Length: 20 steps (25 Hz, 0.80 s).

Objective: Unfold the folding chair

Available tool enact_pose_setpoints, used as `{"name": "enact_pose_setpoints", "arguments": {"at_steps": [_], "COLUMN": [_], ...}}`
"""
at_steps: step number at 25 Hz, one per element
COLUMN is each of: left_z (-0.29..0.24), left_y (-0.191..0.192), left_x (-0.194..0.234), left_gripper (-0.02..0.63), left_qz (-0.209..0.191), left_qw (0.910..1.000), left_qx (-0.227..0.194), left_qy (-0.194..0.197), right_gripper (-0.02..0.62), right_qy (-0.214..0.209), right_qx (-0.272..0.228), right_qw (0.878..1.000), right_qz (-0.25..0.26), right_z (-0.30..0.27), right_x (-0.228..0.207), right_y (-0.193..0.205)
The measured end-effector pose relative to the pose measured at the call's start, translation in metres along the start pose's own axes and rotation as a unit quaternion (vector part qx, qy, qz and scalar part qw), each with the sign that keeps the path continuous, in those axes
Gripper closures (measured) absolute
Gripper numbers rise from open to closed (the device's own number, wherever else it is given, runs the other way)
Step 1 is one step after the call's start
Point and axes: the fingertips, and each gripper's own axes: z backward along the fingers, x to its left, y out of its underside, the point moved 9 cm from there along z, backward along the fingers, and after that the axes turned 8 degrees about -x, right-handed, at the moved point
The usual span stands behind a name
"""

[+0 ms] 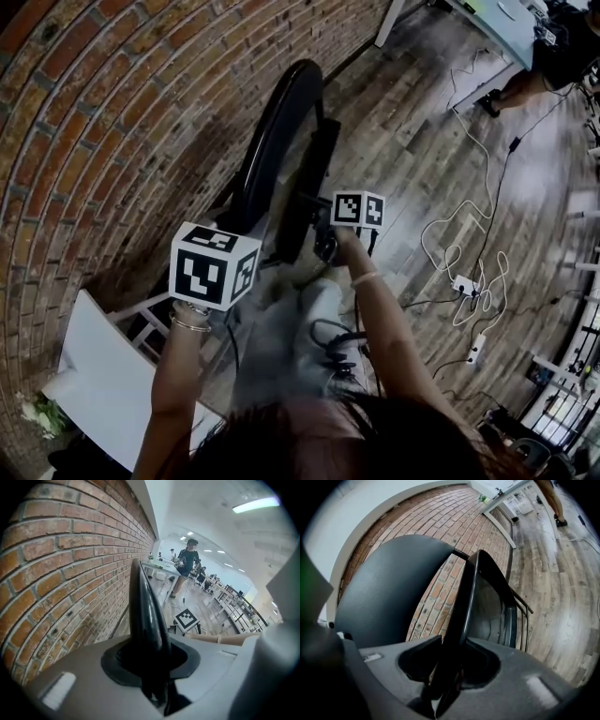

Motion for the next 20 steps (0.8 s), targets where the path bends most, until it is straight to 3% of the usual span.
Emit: {"name": "enact_pose_setpoints", "arguments": {"at_steps": [10, 16, 20], "left_z": [0.001, 0.000, -0.003], "left_y": [0.002, 0.007, 0.009], "left_x": [0.008, 0.009, 0.009], "left_gripper": [0.518, 0.541, 0.545], "left_qz": [0.011, 0.009, 0.027], "left_qw": [0.9998, 0.9979, 0.9973], "left_qx": [-0.012, -0.027, -0.032], "left_qy": [-0.010, -0.057, -0.061], "right_gripper": [0.482, 0.479, 0.472], "right_qy": [-0.010, -0.021, -0.028], "right_qx": [0.005, 0.011, 0.019], "right_qw": [1.000, 1.000, 0.999], "right_qz": [0.009, -0.010, -0.023], "right_z": [-0.003, 0.017, 0.039], "right_x": [0.000, -0.017, -0.036], "right_y": [0.000, -0.003, -0.005]}}
